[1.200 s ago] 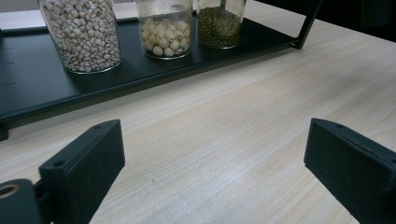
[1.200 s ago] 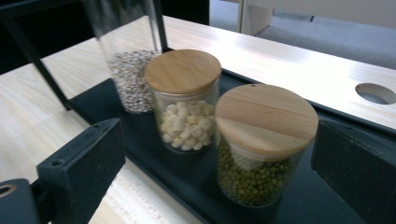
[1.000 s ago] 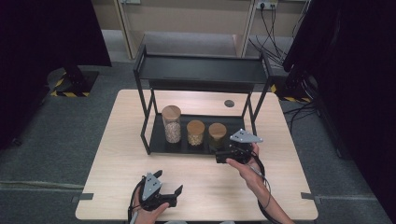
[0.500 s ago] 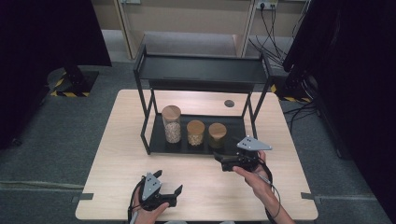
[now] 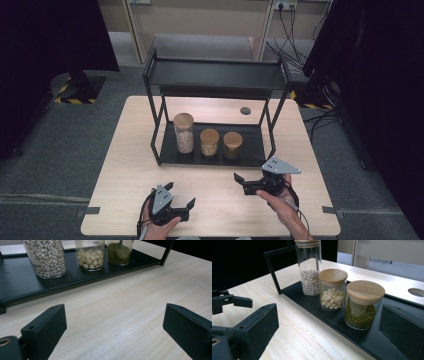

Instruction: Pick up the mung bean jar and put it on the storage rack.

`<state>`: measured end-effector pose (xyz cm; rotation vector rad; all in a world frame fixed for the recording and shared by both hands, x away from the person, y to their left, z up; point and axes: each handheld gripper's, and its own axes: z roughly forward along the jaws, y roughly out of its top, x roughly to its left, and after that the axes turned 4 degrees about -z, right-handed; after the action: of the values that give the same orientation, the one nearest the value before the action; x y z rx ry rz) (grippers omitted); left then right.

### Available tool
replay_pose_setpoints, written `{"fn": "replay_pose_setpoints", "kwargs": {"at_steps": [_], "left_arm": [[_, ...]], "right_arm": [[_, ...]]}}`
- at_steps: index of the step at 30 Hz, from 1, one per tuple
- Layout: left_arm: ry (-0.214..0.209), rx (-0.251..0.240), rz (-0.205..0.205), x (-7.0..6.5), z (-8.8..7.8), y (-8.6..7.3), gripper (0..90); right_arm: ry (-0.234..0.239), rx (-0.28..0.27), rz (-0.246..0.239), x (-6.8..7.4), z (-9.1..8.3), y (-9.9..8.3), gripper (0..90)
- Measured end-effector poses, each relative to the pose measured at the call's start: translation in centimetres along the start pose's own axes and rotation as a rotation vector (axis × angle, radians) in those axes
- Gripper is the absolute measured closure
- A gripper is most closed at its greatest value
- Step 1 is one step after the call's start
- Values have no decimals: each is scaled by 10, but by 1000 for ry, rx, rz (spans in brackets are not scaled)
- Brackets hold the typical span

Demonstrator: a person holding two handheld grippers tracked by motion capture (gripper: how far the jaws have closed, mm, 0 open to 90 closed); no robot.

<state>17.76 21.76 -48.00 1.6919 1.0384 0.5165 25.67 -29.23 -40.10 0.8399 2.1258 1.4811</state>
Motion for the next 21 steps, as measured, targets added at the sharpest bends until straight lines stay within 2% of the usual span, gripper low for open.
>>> {"fn": "replay_pose_setpoints", "kwargs": {"at_steps": [21], "left_arm": [[5,-4,-1,0,-1,0,47]], "right_arm": [[46,-42,20,9,-9,-24,29]]}}
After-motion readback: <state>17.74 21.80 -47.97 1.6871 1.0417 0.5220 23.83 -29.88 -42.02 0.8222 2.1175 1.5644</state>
